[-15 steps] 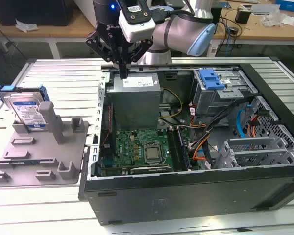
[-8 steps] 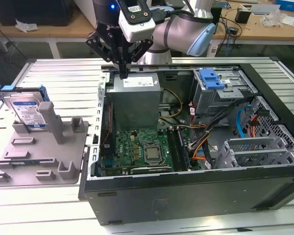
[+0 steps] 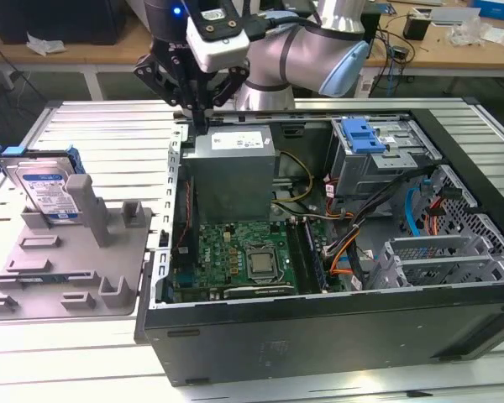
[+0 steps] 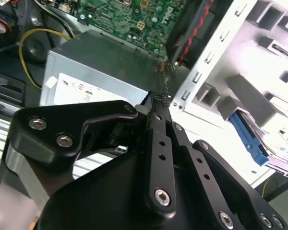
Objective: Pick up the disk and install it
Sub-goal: 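Reach for the disk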
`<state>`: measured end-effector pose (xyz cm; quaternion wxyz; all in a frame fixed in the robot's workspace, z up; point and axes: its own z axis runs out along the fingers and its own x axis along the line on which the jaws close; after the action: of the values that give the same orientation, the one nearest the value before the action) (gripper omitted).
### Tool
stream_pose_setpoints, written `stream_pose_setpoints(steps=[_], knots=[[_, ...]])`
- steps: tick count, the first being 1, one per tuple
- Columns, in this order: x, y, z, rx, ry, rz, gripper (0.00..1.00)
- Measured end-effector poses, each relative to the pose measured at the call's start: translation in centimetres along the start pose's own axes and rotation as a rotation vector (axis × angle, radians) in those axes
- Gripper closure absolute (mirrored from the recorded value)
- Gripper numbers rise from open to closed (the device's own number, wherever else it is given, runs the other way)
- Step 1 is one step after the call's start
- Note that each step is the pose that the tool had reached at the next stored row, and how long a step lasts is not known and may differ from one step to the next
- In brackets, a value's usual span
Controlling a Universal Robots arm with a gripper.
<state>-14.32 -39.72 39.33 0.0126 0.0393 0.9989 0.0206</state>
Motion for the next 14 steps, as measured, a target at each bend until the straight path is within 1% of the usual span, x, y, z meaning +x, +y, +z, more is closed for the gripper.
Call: stream_pose_setpoints(steps=[2,4,6,7,8,9,12,13,14], knots=[[1.18,0.12,-0.02,0.0,-0.0001,0.002,0.89],[1.79,0.22,-0.03,0.0,-0.0002,0.003,0.89],[2.81,0.36,-0.04,0.0004,-0.0001,0.003,0.89],[3.07,0.4,-0.04,0.0006,-0.0002,0.004,0.89],[3.83,0.49,-0.04,0.0013,-0.0002,0.004,0.89],[4.29,0.55,-0.03,0.0016,-0.0002,0.004,0.89],[5.34,0.7,-0.03,0.0023,-0.0003,0.004,0.89],[5.94,0.78,-0.02,0.0026,-0.0004,0.005,0.89],[6.34,0.84,-0.02,0.003,-0.0004,0.005,0.89]])
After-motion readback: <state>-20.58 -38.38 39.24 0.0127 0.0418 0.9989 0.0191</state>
